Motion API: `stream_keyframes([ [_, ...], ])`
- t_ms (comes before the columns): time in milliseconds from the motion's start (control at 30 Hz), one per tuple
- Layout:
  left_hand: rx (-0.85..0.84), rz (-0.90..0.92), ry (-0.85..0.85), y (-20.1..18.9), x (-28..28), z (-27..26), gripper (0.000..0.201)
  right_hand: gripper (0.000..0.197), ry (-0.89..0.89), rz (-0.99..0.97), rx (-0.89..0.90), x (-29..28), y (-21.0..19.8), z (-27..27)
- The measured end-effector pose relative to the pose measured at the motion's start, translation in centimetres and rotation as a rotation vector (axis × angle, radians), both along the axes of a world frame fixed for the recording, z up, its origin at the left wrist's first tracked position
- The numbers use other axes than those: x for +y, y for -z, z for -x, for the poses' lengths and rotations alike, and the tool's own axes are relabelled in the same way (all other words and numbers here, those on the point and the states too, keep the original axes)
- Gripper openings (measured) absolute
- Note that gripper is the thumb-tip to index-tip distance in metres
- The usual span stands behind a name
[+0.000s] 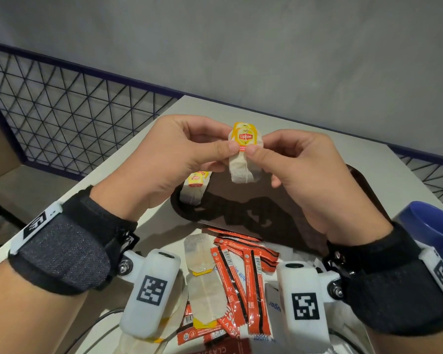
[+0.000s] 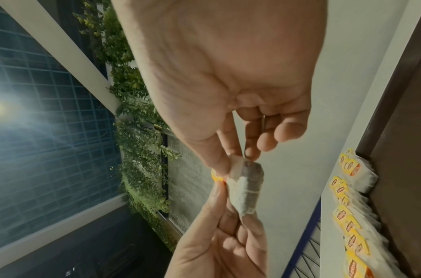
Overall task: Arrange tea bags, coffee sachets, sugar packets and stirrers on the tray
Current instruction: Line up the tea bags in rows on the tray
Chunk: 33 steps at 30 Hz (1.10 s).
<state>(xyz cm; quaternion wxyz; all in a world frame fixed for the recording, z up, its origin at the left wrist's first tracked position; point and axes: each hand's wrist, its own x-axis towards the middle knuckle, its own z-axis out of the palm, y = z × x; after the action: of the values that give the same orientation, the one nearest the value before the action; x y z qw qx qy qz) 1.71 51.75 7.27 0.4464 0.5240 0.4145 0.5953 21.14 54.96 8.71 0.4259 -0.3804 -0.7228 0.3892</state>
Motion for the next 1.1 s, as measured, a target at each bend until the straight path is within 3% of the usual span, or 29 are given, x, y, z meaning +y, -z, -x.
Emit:
stream_keyframes([
  [267,-0.011,-0.002,-0.018,-0.2,-0.1,-0.3,0.02,0.01,-0.043,-0.012,-0.093,-0.4,-0.4,-0.4],
  [433,-0.077,0.017,-0.161,-0.8,0.3,1.1,0.012,0.011,0.028,0.047,-0.149,2.1,-1.0,-0.7],
  [633,-0.172,0.058,-0.296,-0.9,0.8,3.2,0.011,0.023,0.07,0.337,-0.323,8.7,0.9,1.6],
  [767,-0.196,0.066,-0.324,-1.0,0.9,3.9,0.009,0.033,0.095,0.417,-0.342,12.2,1.6,4.2],
  [1100,-0.252,0.04,-0.312,-1.5,0.9,4.5,0.008,0.017,0.175,0.573,-0.374,14.6,4.2,6.5],
])
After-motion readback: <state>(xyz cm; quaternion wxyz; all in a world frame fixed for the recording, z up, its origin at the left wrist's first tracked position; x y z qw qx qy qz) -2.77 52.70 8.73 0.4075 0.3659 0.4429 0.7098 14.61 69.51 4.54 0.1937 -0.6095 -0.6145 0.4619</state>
